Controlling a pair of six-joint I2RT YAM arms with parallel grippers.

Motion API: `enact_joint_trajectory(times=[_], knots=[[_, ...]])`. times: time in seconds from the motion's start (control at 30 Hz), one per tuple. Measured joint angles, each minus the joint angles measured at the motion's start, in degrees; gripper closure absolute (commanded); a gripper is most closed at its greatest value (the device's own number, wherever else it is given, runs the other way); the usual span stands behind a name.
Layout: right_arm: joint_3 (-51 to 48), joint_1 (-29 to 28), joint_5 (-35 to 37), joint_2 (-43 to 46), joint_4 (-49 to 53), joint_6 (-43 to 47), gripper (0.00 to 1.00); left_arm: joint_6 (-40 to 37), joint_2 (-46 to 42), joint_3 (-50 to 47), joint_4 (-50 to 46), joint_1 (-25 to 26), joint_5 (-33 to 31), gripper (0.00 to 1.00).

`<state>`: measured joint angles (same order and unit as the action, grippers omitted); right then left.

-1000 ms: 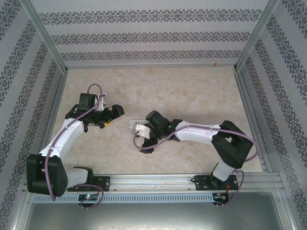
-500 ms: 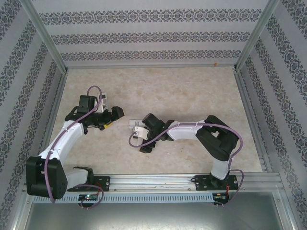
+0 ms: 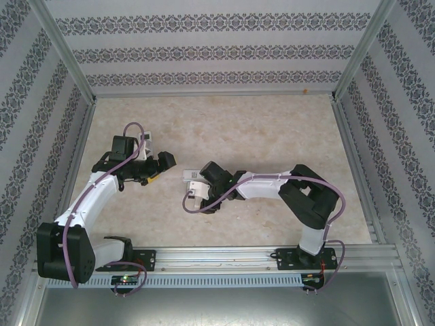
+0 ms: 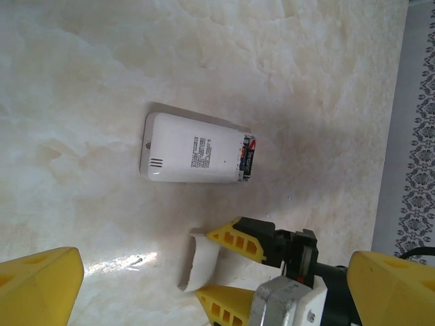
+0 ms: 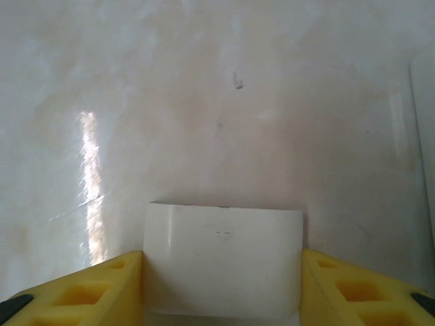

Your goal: Load the batteries into the remote control

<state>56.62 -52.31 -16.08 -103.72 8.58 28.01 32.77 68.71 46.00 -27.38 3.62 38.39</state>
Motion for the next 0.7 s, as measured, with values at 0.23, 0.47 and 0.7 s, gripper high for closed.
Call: enact_joint_trajectory(times=[0.23,0.47,0.7], knots=[[0.0,5.64,-2.12,9.27,4.07,6.73,0.47,0.02,0.0,-0.28,0.0,0.0,0.0,0.0],[3.08,15.04,-3.08,8.94,8.24,16.61,0.48,0.02,0.02,-0.5,0.04,0.0,0.0,0.0],[14.23,16.59,-4.68,-2.12,15.47,23.5,0.48,-0.44,0.02,-0.5,-0.02,0.0,-0.11,0.0]])
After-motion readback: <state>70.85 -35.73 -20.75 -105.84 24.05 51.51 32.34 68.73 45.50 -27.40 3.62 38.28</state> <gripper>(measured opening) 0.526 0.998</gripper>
